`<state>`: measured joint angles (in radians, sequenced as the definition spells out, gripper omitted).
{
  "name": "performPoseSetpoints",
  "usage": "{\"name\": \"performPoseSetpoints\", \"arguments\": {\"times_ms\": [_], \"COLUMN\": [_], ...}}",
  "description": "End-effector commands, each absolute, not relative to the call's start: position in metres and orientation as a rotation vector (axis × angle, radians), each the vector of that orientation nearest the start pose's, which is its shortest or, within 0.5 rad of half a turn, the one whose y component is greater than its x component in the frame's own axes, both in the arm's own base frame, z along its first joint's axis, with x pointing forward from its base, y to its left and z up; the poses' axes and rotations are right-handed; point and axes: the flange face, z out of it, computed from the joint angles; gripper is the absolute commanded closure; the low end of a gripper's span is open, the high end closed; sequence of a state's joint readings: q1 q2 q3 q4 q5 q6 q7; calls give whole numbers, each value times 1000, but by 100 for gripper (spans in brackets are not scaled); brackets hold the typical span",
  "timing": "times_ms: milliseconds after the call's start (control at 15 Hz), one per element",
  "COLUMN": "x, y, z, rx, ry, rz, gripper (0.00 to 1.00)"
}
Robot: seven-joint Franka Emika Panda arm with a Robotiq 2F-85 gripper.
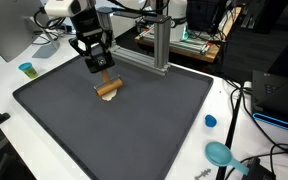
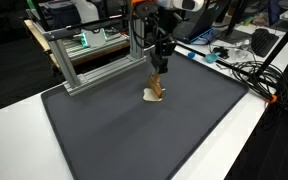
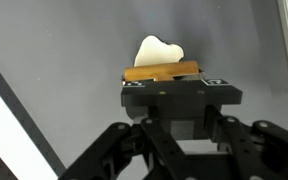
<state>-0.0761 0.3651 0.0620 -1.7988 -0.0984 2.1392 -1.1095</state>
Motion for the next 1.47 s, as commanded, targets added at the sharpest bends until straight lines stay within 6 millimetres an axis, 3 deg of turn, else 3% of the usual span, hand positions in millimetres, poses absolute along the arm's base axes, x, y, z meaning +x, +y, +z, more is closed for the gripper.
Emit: {"name": "performPoseSetpoints", "arguments": {"times_ms": [0,600,933,1067,1267,1400], "x": [654,649,644,644,647,647], "y": [-25,-61,-67,-68,-67,-68], "z": [331,296,279,281,306,310], "rx": [-2664,-2724,-2770,-2798,-2877,-2938], "ry": [-1653,-1524,-1456,-1423,-1379,-1336], "rz": [111,259,282,268,209,226], "gripper": [79,79,79,79,79,79]}}
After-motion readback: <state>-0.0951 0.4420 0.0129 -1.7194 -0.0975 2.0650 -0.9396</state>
